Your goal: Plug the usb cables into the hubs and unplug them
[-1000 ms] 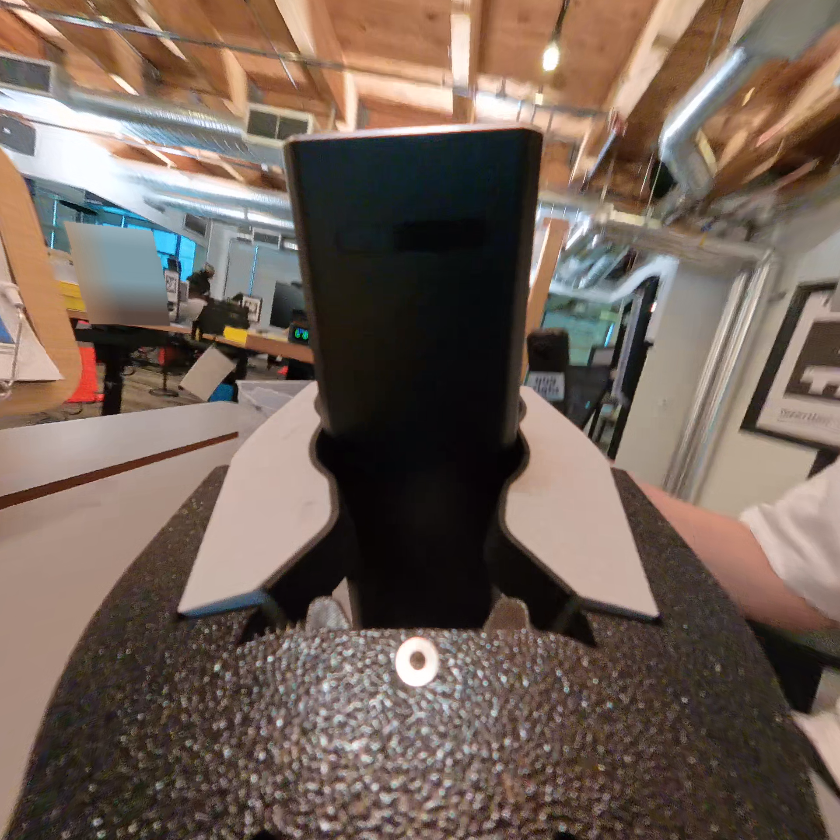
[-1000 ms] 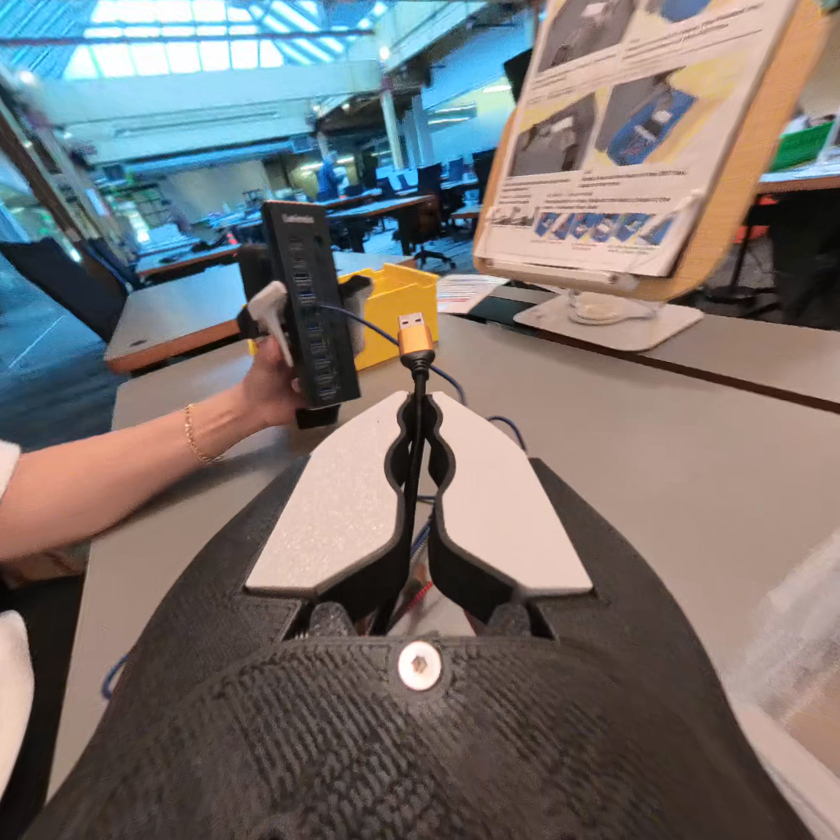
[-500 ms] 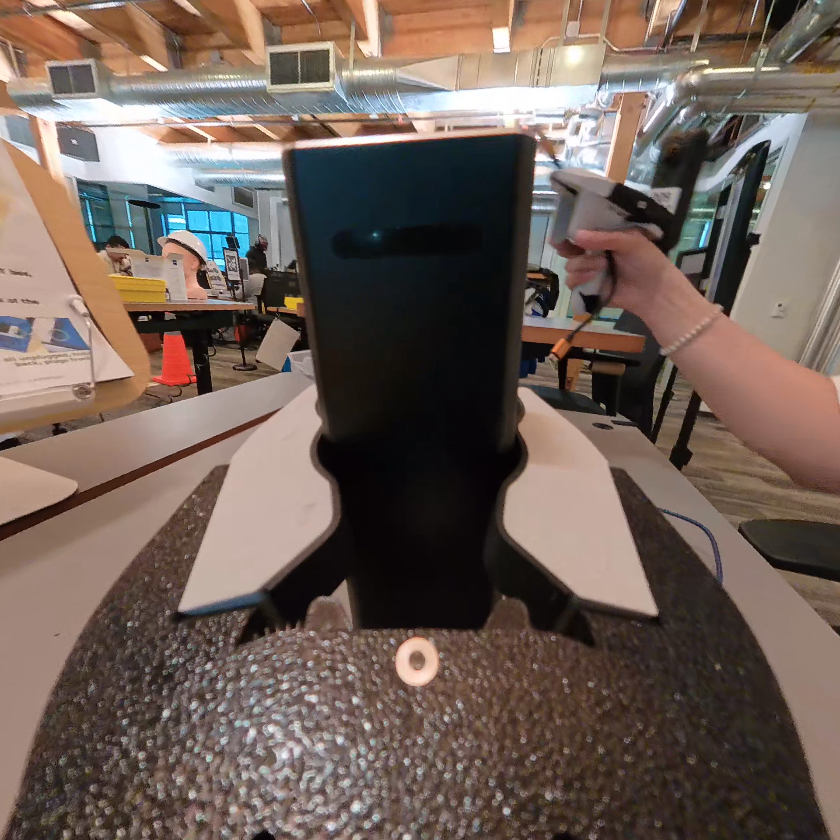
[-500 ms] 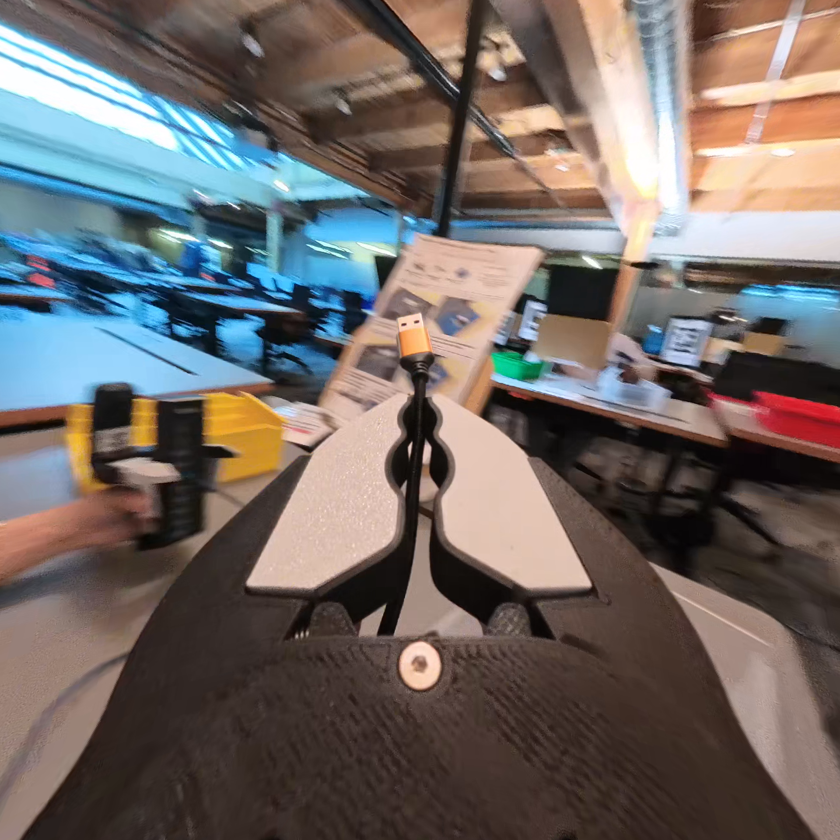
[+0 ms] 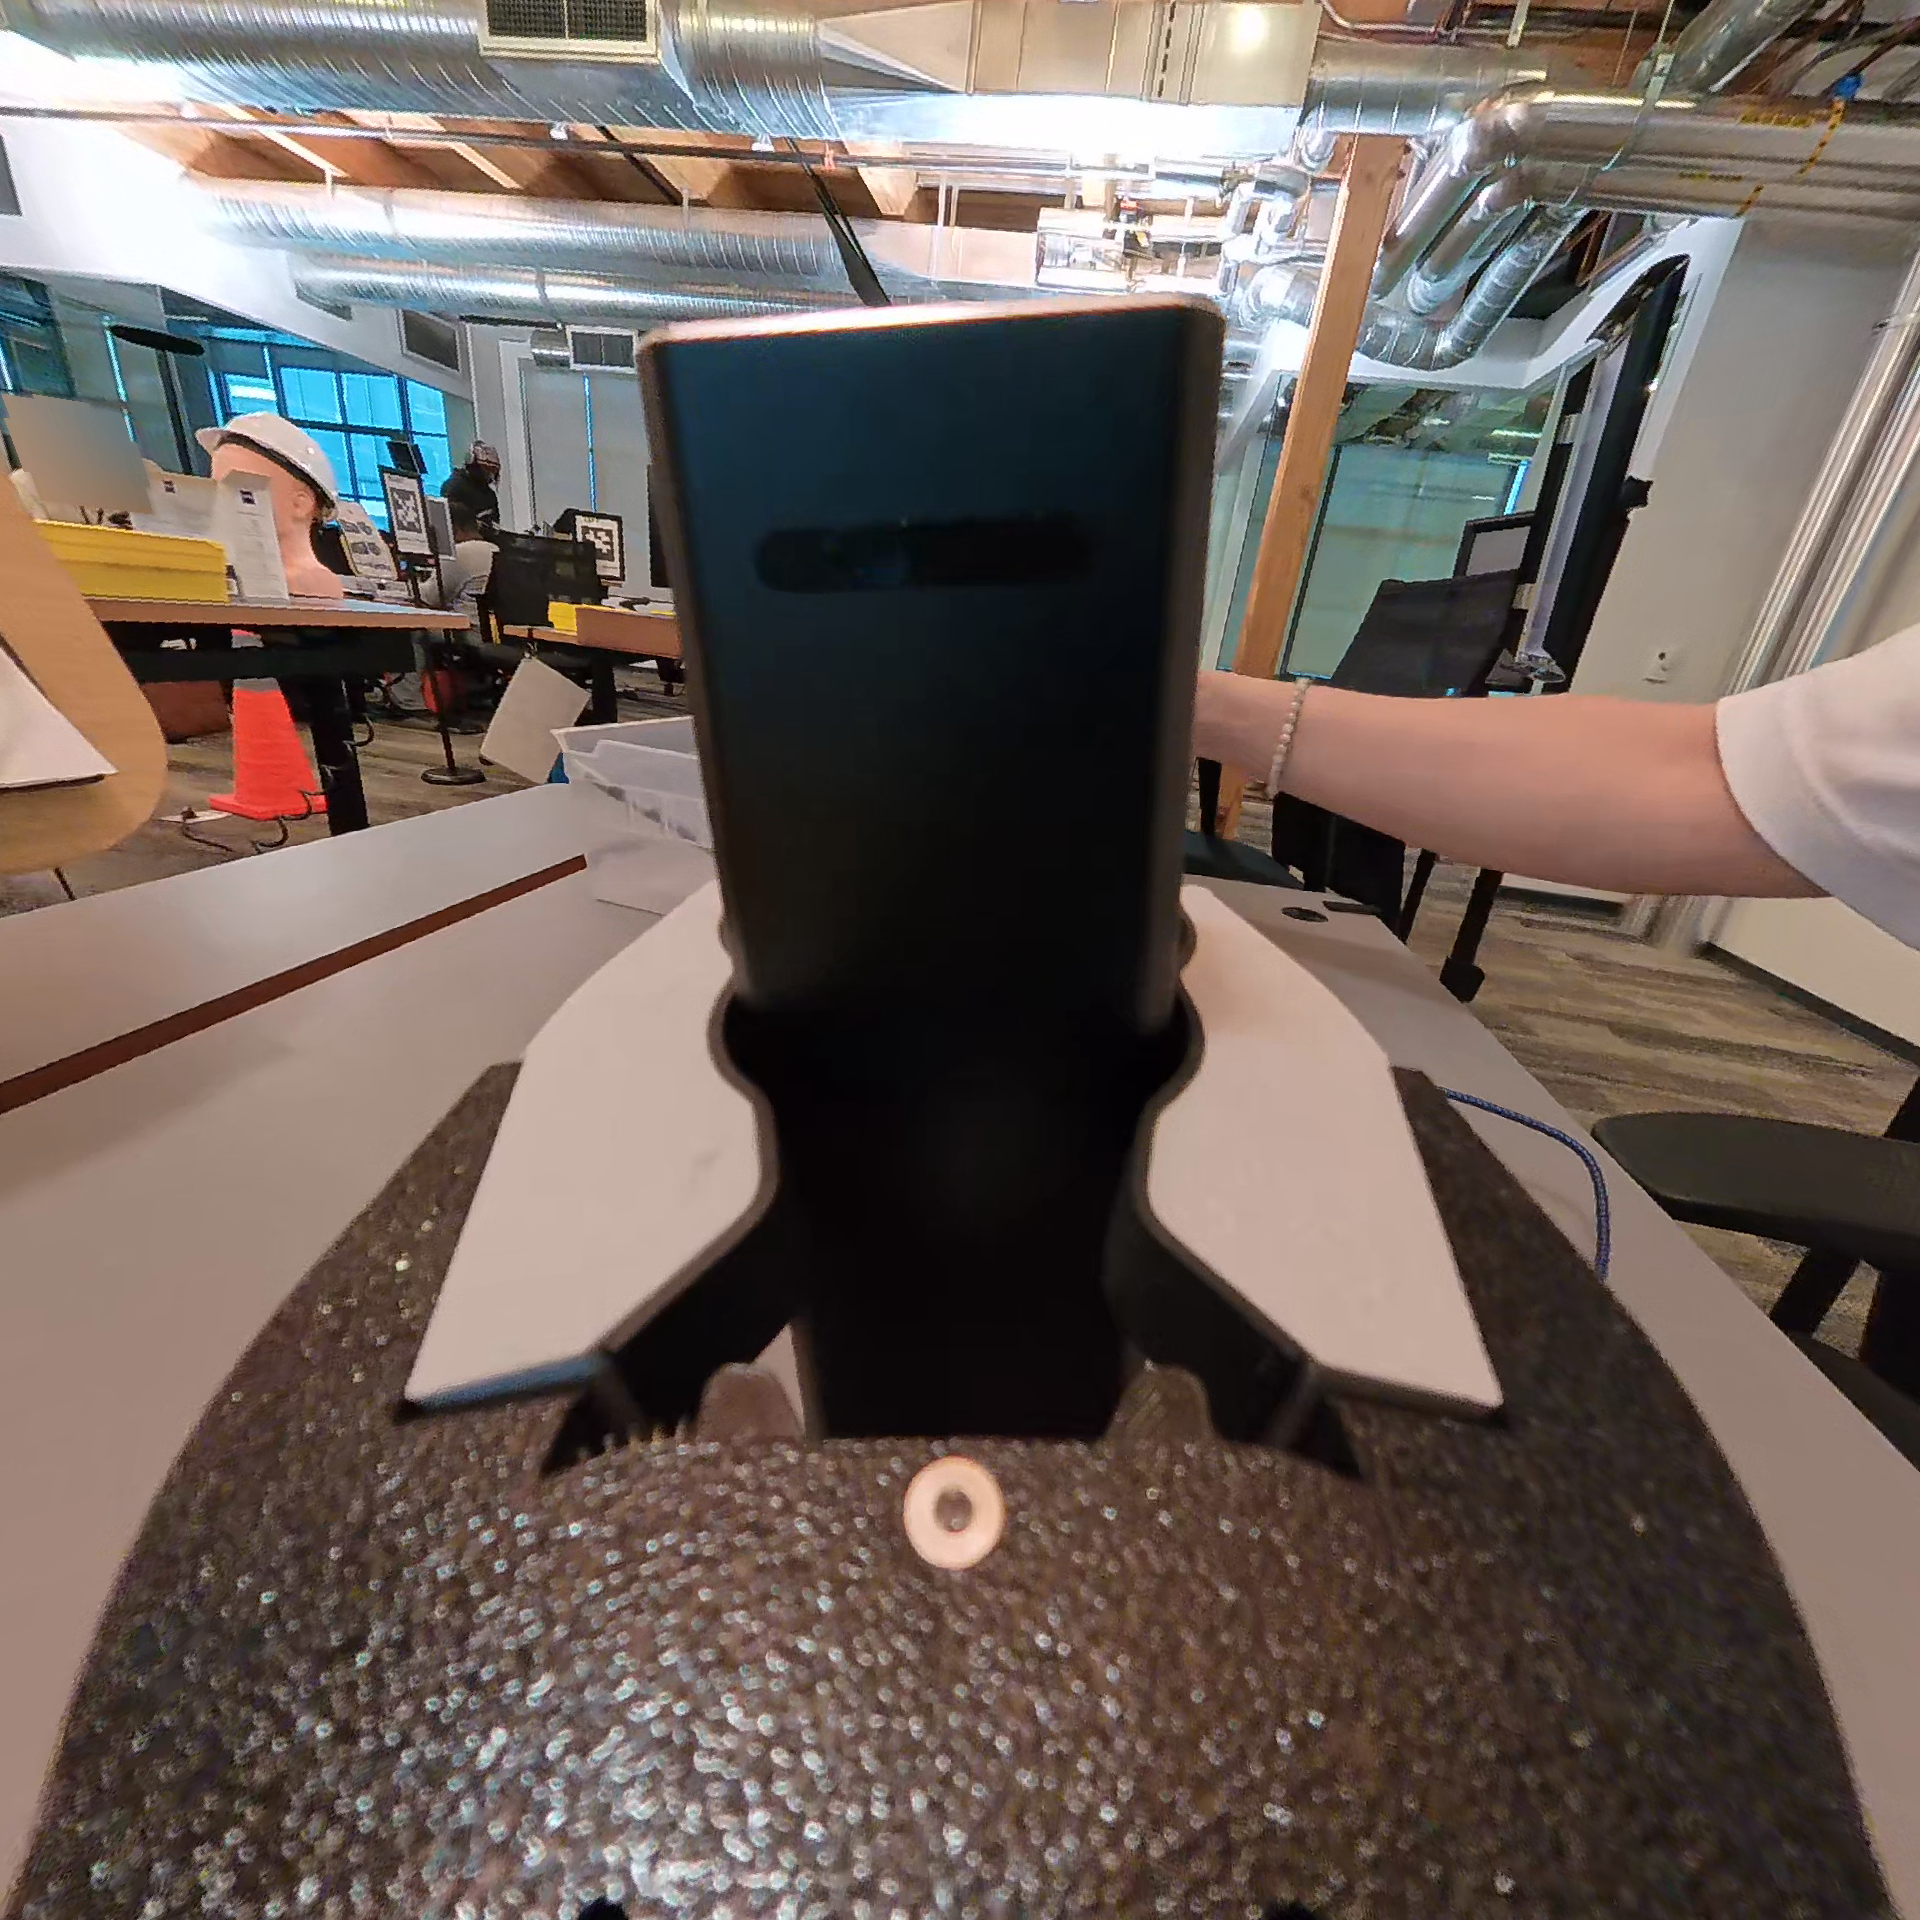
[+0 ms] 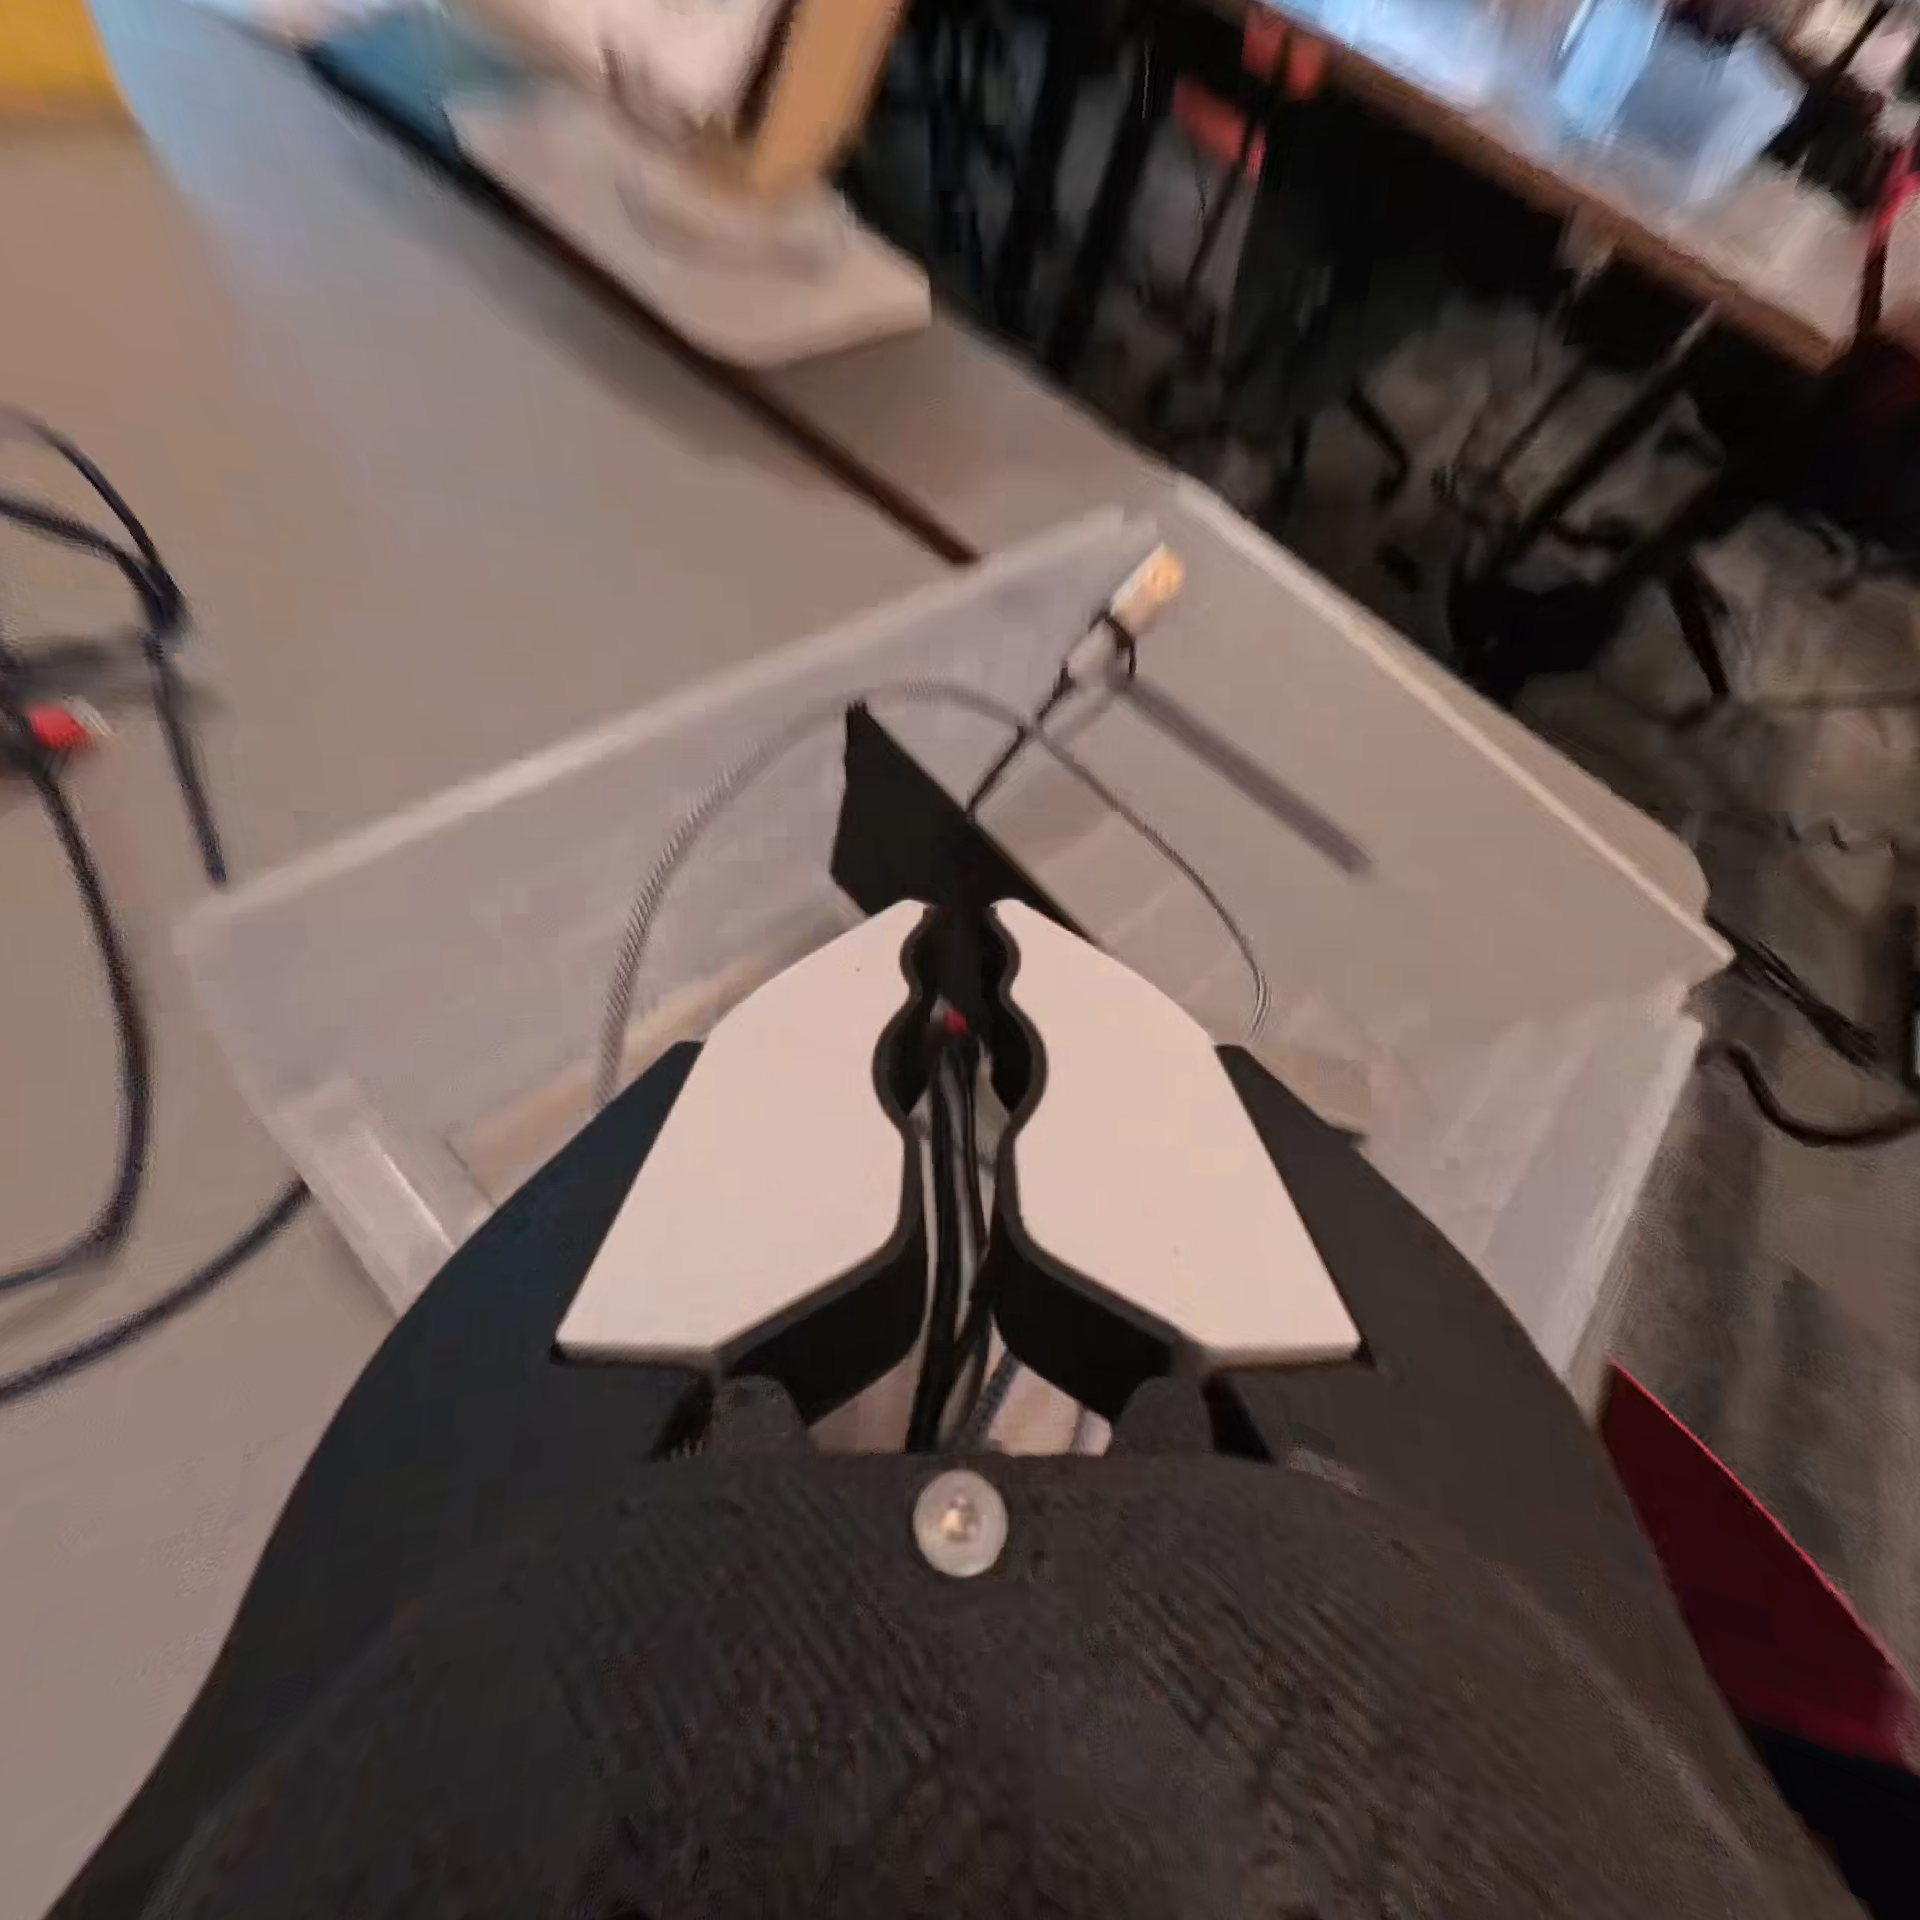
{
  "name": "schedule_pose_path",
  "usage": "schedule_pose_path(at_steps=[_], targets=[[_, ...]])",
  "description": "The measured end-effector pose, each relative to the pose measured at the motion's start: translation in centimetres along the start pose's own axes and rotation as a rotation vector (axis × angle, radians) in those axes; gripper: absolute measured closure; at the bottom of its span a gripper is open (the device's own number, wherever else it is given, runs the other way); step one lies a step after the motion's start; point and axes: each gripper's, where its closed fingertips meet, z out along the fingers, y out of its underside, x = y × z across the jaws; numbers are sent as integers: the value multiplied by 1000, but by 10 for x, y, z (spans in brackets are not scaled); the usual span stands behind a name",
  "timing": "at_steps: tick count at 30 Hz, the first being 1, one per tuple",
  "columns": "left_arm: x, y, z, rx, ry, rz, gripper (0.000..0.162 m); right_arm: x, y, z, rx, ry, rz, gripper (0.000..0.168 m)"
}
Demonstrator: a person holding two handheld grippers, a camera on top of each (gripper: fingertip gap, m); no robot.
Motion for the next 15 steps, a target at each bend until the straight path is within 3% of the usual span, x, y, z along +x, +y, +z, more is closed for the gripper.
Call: schedule_pose_path(at_steps=[2, 4, 10, 12, 15], targets=[[-1, -1, -1, 12, 2, -12, 91, -6, 22, 3, -182, -21, -84, 150], [-2, -1, -2, 19, -1, -22, 91, 8, 29, -1, -290, 84, -179, 141], [-2, -3, -3, 30, 9, -33, 91, 28, -35, -46, -114, 311, -193, 137], [0, -5, -3, 40, 20, -37, 91, -9, -69, -56, 42, 205, -96, 137], [5, -7, -1, 62, 57, -55, 90, -119, -110, -56, 246, -165, 5, 125]])
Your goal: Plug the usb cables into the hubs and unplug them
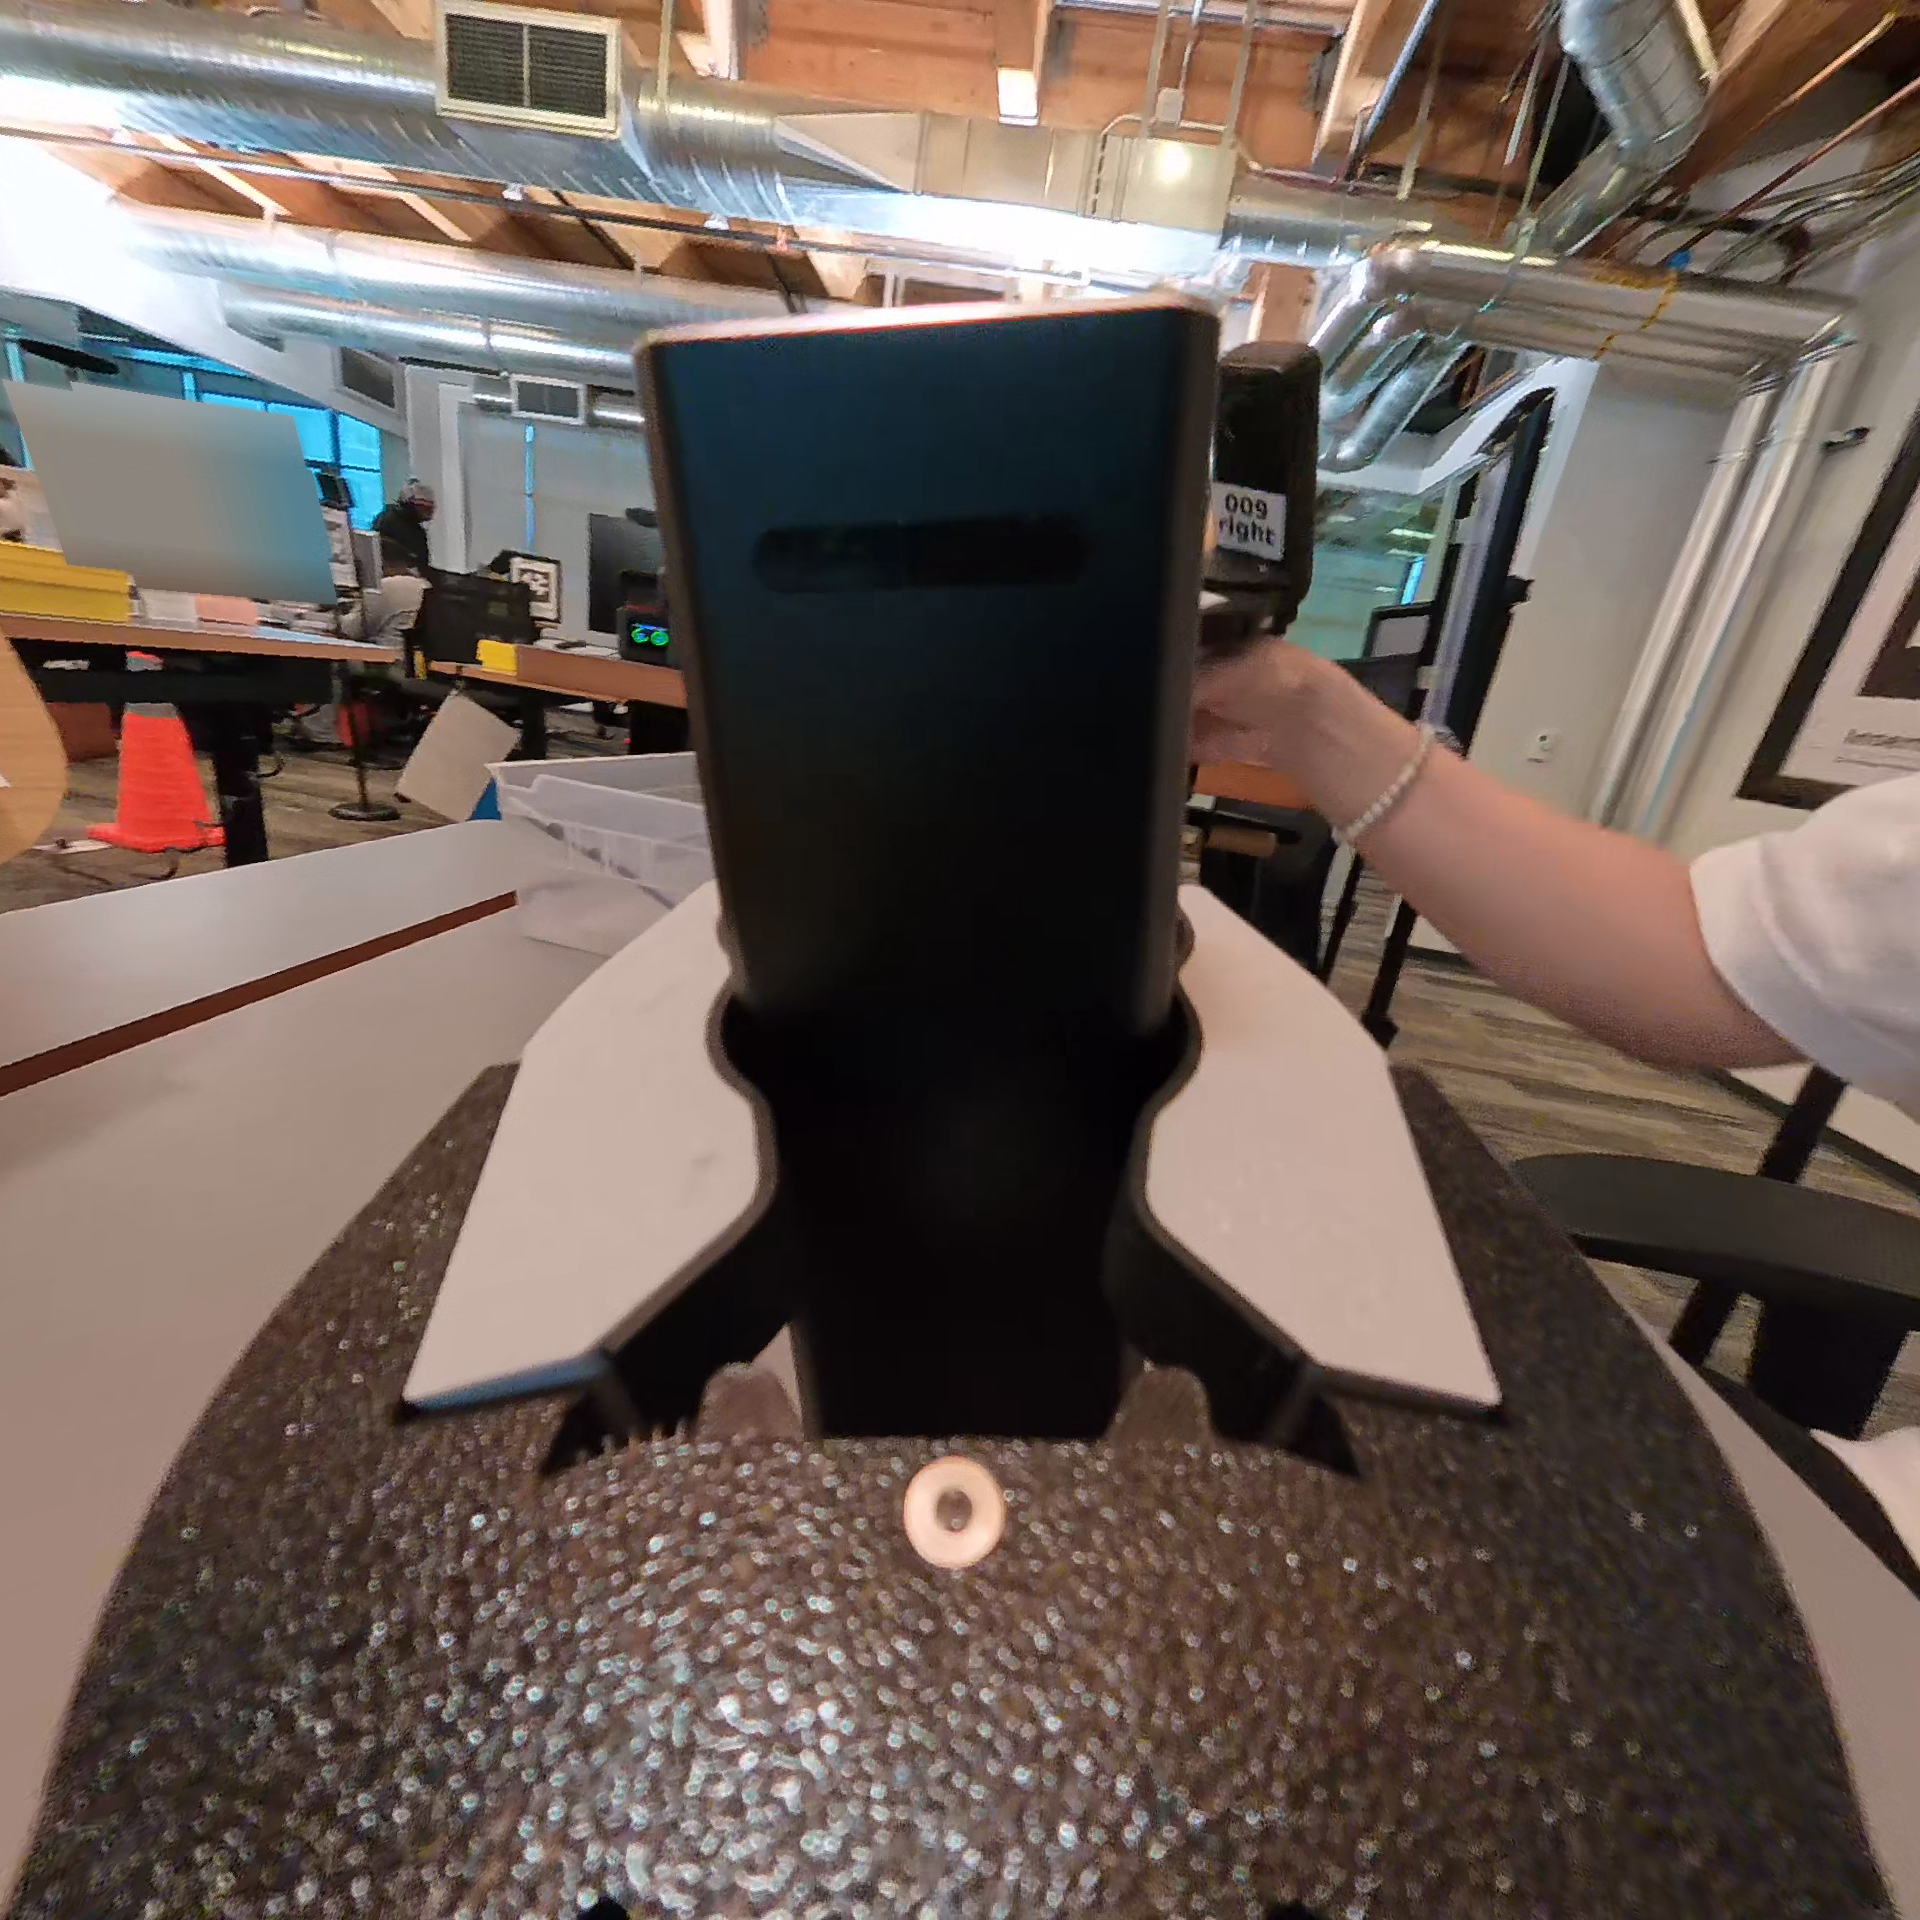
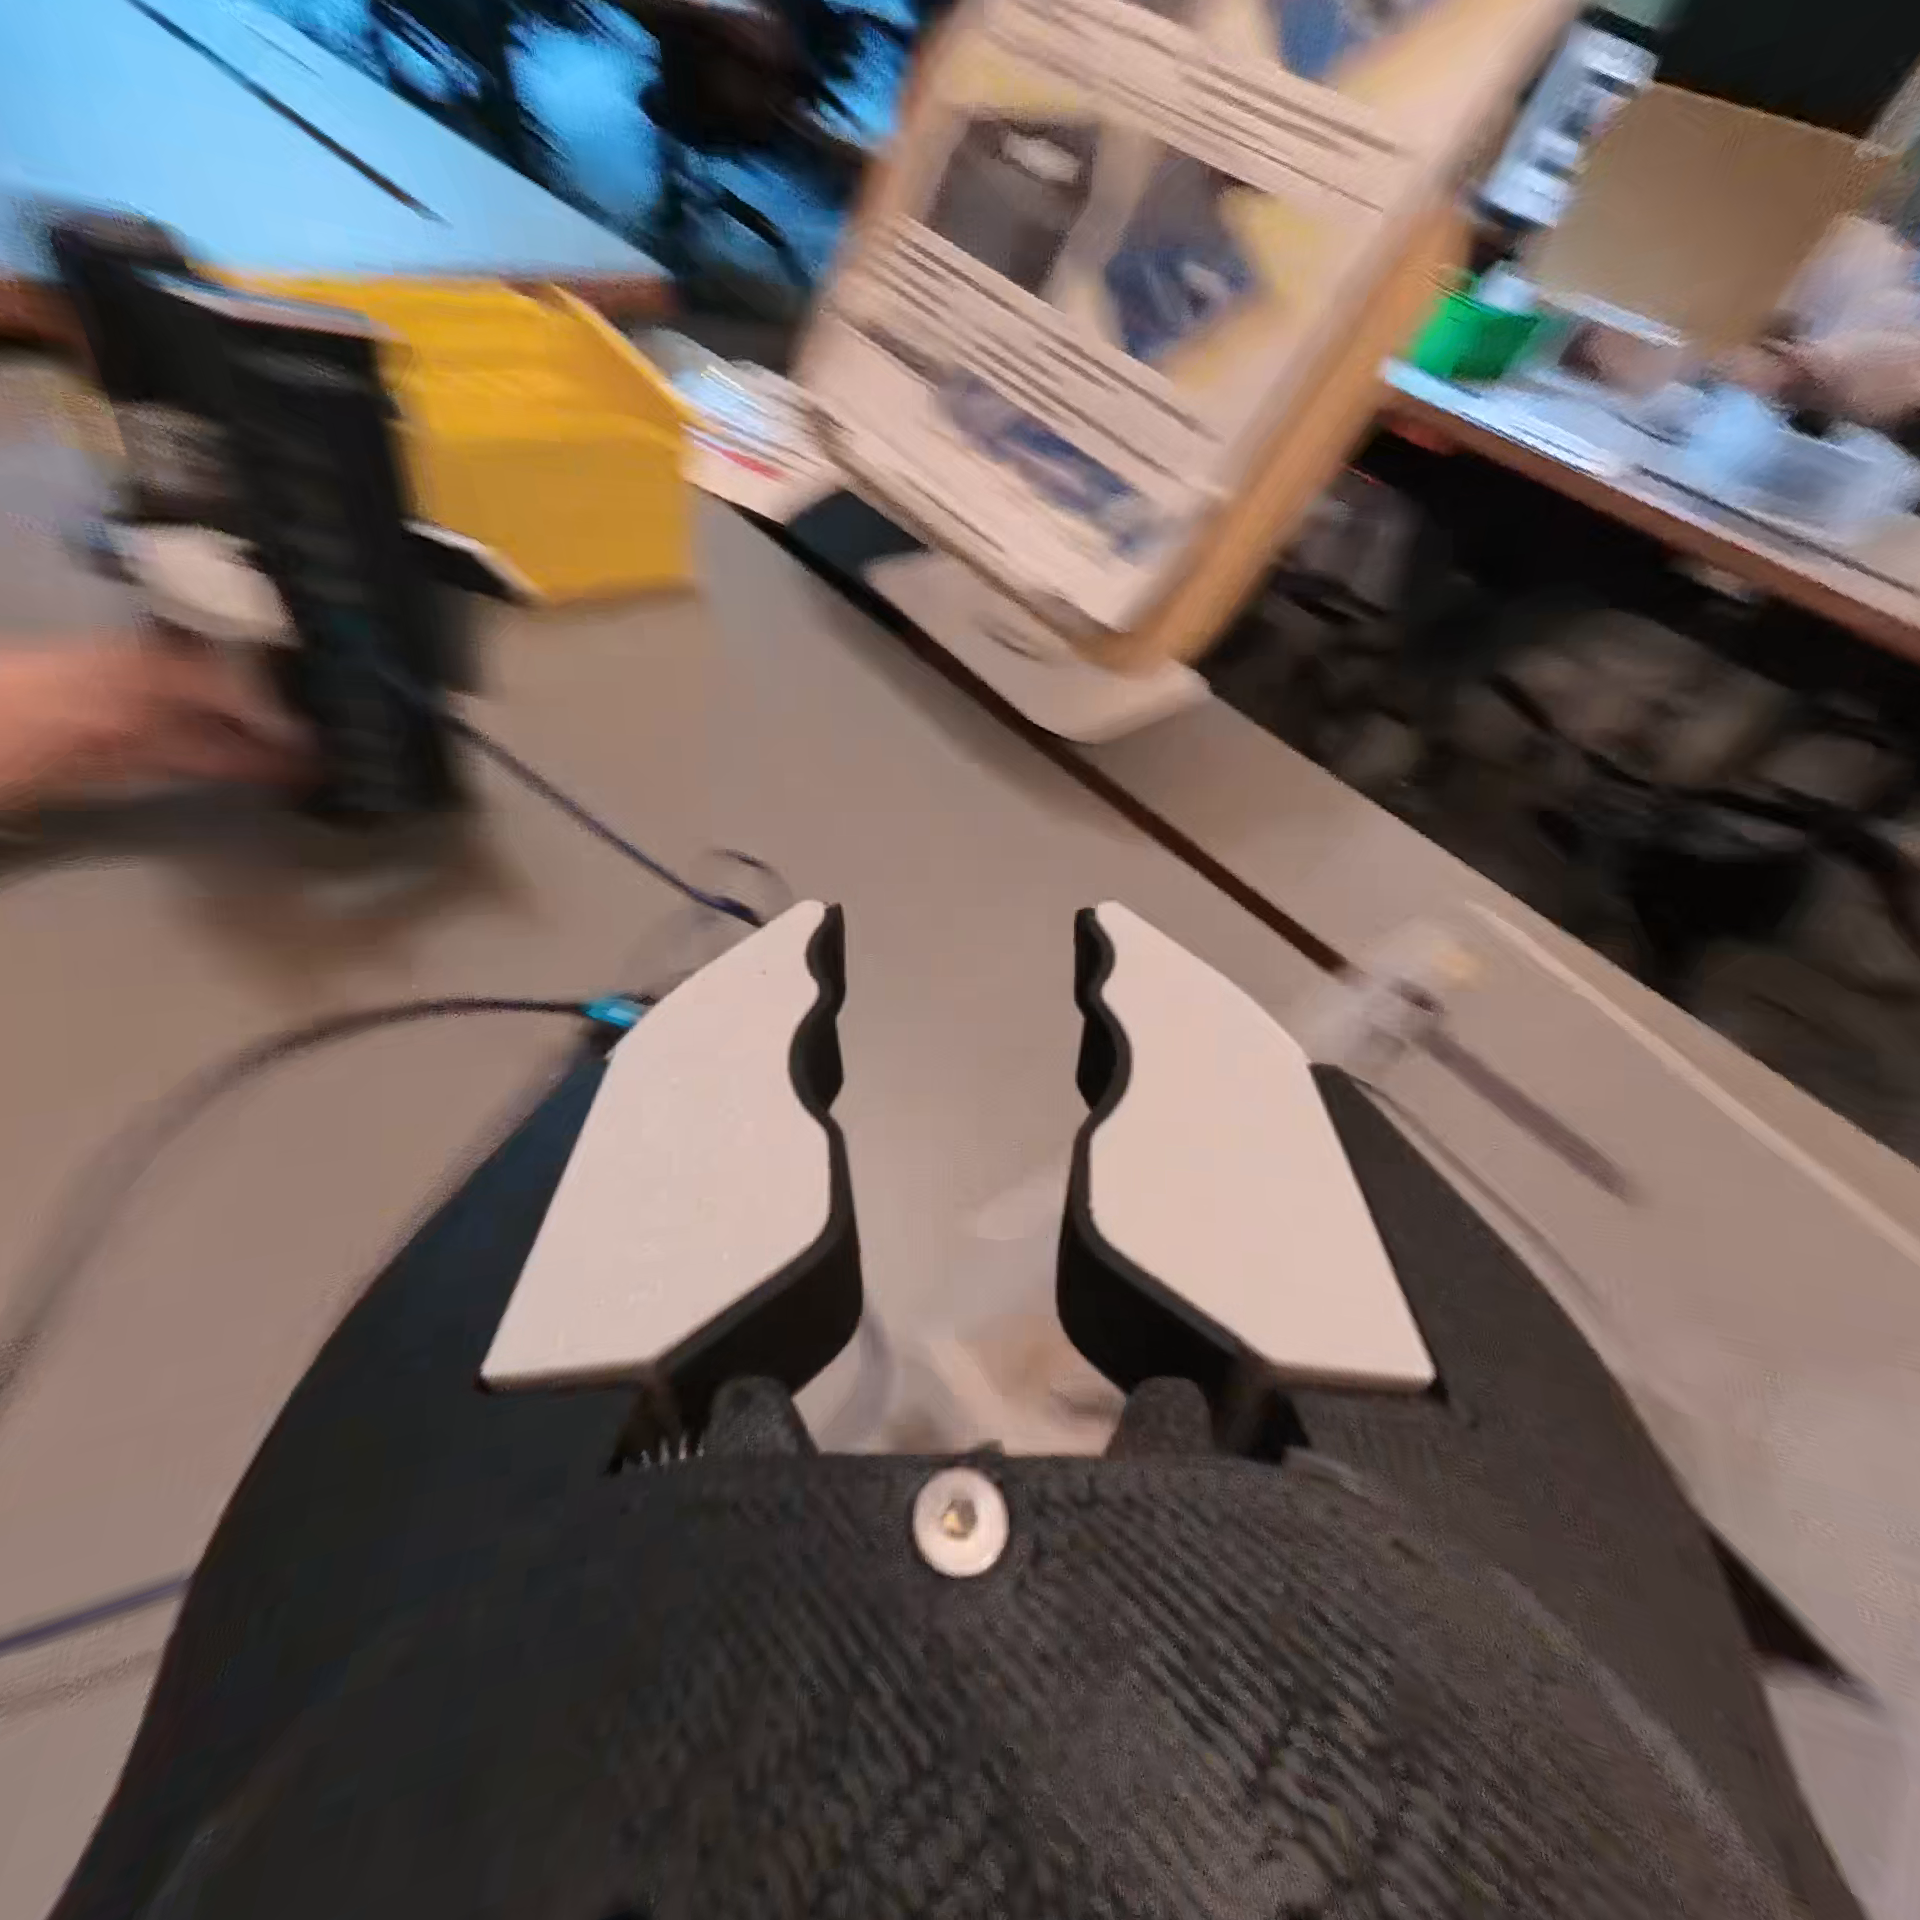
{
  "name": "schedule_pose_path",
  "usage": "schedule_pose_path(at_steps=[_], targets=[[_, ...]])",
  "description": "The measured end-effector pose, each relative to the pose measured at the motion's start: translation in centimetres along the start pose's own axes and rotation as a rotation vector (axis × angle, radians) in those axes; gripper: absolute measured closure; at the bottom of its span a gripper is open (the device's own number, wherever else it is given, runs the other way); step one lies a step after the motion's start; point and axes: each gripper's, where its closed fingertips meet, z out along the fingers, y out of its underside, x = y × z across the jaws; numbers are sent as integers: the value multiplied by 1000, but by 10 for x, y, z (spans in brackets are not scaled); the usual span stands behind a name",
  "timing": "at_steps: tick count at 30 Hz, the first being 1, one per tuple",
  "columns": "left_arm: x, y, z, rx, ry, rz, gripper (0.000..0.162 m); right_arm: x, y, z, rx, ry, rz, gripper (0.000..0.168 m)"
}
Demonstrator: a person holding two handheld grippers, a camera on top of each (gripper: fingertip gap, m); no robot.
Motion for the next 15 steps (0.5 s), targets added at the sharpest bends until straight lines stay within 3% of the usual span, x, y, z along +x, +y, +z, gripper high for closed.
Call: schedule_pose_path(at_steps=[5, 9, 15], targets=[[18, 2, 5, 20, 112, -3, 90, -128, -13, 61, 231, -224, -80, 133], [32, 6, 11, -3, 173, 42, 90, -166, -5, 95, 270, -337, 3, 144], [48, 14, 20, -49, 235, 75, 90, -196, 0, 102, 289, -467, -25, 147]])
